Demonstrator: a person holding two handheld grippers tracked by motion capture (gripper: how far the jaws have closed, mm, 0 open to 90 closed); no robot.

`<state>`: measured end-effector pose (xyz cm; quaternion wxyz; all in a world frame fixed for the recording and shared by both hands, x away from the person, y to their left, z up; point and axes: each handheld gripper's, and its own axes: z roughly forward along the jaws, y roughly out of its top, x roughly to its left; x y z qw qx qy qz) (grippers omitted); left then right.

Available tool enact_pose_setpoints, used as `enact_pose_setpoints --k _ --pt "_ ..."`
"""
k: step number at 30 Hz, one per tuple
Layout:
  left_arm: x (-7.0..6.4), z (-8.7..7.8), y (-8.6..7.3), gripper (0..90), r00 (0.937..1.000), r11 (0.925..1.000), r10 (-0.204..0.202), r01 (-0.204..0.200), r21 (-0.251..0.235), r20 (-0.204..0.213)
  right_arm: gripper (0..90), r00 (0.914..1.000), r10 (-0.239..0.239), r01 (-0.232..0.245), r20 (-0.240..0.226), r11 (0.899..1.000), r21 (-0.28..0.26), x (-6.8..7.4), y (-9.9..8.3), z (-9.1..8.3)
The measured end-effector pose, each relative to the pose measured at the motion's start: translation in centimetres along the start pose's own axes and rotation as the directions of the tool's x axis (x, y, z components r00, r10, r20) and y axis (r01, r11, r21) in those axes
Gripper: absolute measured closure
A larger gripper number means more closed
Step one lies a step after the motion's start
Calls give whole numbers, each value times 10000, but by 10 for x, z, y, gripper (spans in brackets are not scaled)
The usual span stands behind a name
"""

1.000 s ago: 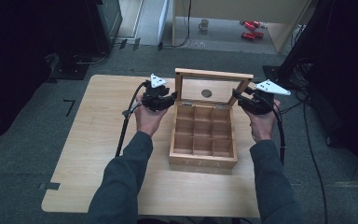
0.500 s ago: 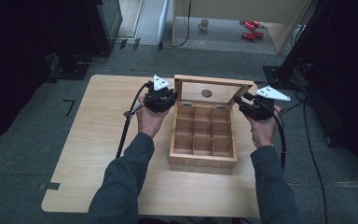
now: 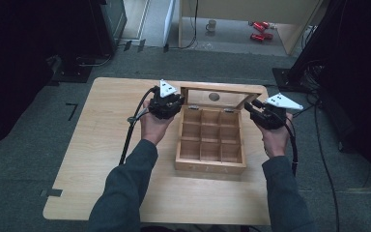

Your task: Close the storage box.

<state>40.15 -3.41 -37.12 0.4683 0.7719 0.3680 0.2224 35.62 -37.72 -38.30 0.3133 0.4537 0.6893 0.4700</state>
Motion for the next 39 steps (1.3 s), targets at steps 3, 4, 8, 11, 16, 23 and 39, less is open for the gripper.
enact_pose_setpoints --k 3,4,8,11,16,23,39 --pt "0 -1 -1 771 10000 10000 6 -6 -7 14 646 10000 -39 39 3 9999 -98 0 0 -4" --pt "-1 -1 -1 772 10000 10000 39 -39 6 14 648 10000 -32 33 35 9998 -210 0 0 -8" --pt "-1 -3 -1 777 10000 10000 41 -41 -55 18 692 9999 -94 97 138 9998 -187 -2 -1 -14" --pt "-2 -4 -2 784 10000 9999 80 -80 -69 3 708 9997 -143 145 173 9998 -105 -2 -1 -15" --pt "-3 -8 -5 795 9998 9998 171 -171 -85 36 730 9994 -297 297 200 9996 -21 1 -2 -18" --pt "-6 -11 -9 794 9995 9995 299 -298 -118 81 762 9978 -624 620 228 9979 190 7 -4 -21" --pt "-12 -21 -18 779 9988 9987 432 -426 -271 217 758 9961 -838 836 283 9965 68 16 -12 -32"
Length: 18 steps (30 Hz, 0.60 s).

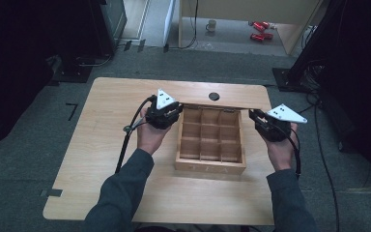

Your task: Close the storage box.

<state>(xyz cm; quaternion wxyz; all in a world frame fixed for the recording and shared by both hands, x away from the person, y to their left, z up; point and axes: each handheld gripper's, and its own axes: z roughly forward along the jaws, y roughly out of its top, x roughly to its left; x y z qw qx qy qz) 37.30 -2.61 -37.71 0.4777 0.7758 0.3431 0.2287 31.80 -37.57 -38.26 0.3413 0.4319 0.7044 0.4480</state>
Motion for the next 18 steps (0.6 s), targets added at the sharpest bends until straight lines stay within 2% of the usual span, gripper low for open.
enact_pose_setpoints --k 12,18 --pt "-6 -9 -6 772 9999 9998 94 -93 -147 52 741 10000 -43 43 7 9997 -256 8 -5 -12" --pt "-9 -13 -10 772 9999 9999 79 -77 -151 112 741 9998 -218 218 26 9996 -204 11 -8 -17"
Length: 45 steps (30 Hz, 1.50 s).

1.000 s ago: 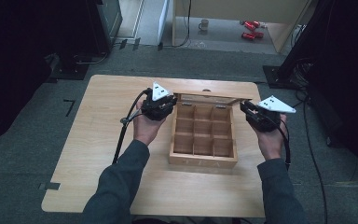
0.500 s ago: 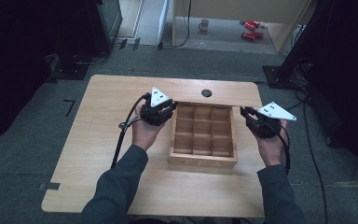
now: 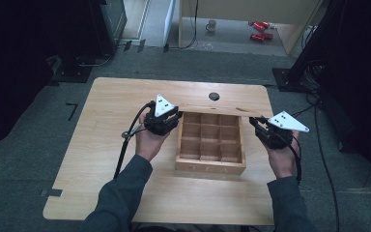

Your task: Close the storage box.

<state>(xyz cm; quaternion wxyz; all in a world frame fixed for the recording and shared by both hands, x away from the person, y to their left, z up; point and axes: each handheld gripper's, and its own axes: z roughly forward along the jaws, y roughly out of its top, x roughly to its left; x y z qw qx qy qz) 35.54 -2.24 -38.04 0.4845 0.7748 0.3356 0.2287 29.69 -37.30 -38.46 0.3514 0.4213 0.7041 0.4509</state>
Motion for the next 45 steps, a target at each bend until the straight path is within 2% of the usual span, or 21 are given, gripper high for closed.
enact_pose_setpoints --k 9,14,32,39,45 --pt "-4 -4 -5 769 10000 10000 -5 5 -4 41 741 10000 17 -17 -40 9999 -104 5 -5 -7" --pt "-7 -7 -7 761 10000 10000 39 -39 -53 20 738 9997 -196 198 149 9998 -103 9 -7 -10" --pt "-14 -14 -22 733 9997 10000 -33 33 22 228 699 9998 191 -192 -10 9995 -247 20 -21 -22" --pt "-19 -17 -28 668 9991 10000 -15 12 62 426 697 9993 364 -365 -72 9992 -147 25 -31 -25" --pt "-28 -19 -32 535 9986 9996 276 -280 89 443 694 9983 565 -566 -105 9983 -101 28 -38 -26"
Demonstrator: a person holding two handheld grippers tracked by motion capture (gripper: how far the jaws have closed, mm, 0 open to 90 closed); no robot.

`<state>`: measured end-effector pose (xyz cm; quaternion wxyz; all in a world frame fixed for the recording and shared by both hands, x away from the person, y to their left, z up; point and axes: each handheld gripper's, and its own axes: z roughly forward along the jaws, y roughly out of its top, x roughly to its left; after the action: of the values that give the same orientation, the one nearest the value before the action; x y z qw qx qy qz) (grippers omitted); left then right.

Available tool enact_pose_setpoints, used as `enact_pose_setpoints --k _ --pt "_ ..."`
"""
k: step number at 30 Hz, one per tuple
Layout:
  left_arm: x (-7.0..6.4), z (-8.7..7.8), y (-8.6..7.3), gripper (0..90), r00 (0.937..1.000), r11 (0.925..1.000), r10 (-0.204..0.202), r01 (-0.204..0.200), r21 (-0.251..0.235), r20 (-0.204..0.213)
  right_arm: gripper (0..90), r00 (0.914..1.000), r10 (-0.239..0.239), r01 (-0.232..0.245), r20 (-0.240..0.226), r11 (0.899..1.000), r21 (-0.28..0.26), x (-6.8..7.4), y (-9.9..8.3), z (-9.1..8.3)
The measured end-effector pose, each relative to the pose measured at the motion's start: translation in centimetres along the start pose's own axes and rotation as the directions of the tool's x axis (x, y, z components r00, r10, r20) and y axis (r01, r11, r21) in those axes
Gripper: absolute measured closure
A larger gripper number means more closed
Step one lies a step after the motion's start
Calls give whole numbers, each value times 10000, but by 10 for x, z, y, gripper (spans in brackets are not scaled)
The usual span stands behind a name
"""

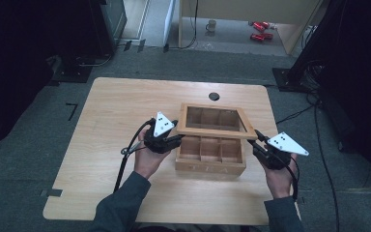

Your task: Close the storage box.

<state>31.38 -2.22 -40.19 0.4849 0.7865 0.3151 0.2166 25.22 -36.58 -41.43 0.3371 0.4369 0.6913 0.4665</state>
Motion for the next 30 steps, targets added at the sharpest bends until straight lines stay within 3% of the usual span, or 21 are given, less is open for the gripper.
enact_pose_setpoints --k 5,9,22,30 --pt "-4 -2 -4 479 9999 10000 -40 40 20 109 691 9999 128 -128 -34 9999 59 2 -5 -1" --pt "-6 -3 -9 468 9997 9999 -74 71 142 219 650 9997 228 -227 -123 9997 82 4 -9 -1" --pt "-10 -5 -17 452 9992 9997 -188 182 187 342 638 9990 434 -432 -143 9989 169 8 -18 -2" --pt "-11 -4 -21 446 9991 9995 -199 189 260 368 507 9967 588 -578 -556 9982 182 12 -18 -8"
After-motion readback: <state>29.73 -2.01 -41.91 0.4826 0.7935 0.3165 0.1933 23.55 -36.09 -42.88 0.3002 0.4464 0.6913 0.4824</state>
